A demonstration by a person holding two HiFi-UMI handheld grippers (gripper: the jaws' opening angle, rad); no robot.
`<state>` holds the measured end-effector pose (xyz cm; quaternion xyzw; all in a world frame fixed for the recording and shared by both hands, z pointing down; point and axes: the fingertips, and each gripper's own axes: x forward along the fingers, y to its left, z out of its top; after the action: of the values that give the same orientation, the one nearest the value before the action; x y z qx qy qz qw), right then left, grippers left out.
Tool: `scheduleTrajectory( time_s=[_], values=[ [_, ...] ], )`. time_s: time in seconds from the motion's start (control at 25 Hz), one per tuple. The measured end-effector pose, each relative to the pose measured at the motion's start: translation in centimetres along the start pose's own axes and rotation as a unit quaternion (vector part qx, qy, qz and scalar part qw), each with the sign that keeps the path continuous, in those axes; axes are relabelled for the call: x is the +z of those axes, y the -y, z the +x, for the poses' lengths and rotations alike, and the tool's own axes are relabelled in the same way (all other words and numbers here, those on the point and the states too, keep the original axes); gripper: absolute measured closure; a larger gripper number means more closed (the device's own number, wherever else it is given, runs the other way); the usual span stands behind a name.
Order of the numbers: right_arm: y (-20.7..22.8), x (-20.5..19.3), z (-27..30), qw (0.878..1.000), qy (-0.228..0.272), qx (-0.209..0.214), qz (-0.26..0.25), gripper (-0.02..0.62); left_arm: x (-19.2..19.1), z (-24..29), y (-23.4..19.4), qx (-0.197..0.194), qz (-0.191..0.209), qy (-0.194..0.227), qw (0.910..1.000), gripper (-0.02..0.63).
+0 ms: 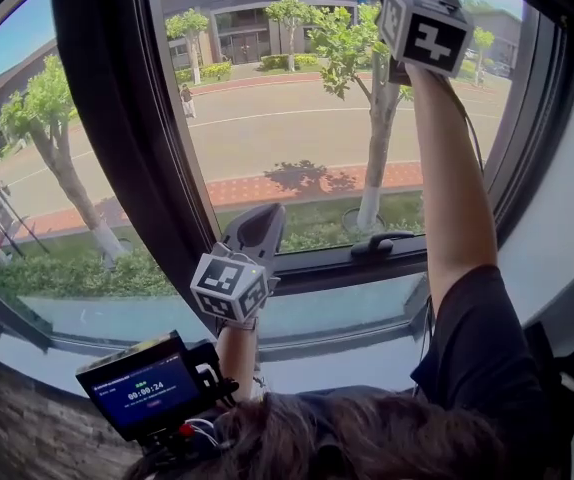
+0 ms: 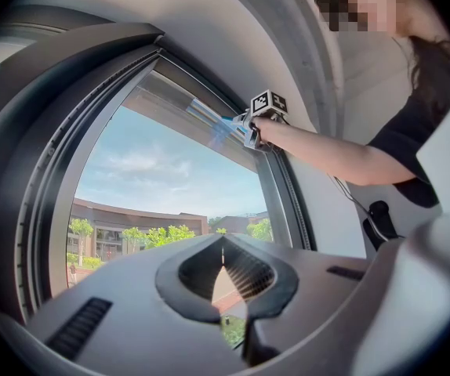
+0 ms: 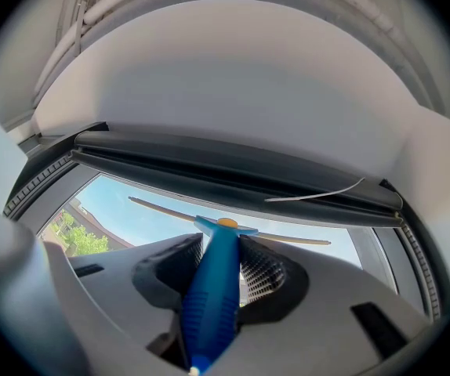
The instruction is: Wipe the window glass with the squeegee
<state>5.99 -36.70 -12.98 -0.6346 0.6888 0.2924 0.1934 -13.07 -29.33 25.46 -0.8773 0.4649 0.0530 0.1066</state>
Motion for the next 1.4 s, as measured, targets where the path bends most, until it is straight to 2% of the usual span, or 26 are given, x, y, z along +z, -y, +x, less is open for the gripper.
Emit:
scheduleTrajectory(
  time_s=[0.36, 1.4],
  values=[
    [-0.4, -1.2, -0.6, 1.000, 0.002, 0.003, 0.000, 0.454, -0.7, -0.5, -0.2, 0.003, -0.013, -0.003, 0.9999, 0.604],
    [-2.8, -6.7, -3.1, 0.999, -0.021, 0.029, -0.008, 0.456, -2.1, -1.0, -0.3, 0.000, -0.020, -0.011, 0.9997, 0.604]
  ],
)
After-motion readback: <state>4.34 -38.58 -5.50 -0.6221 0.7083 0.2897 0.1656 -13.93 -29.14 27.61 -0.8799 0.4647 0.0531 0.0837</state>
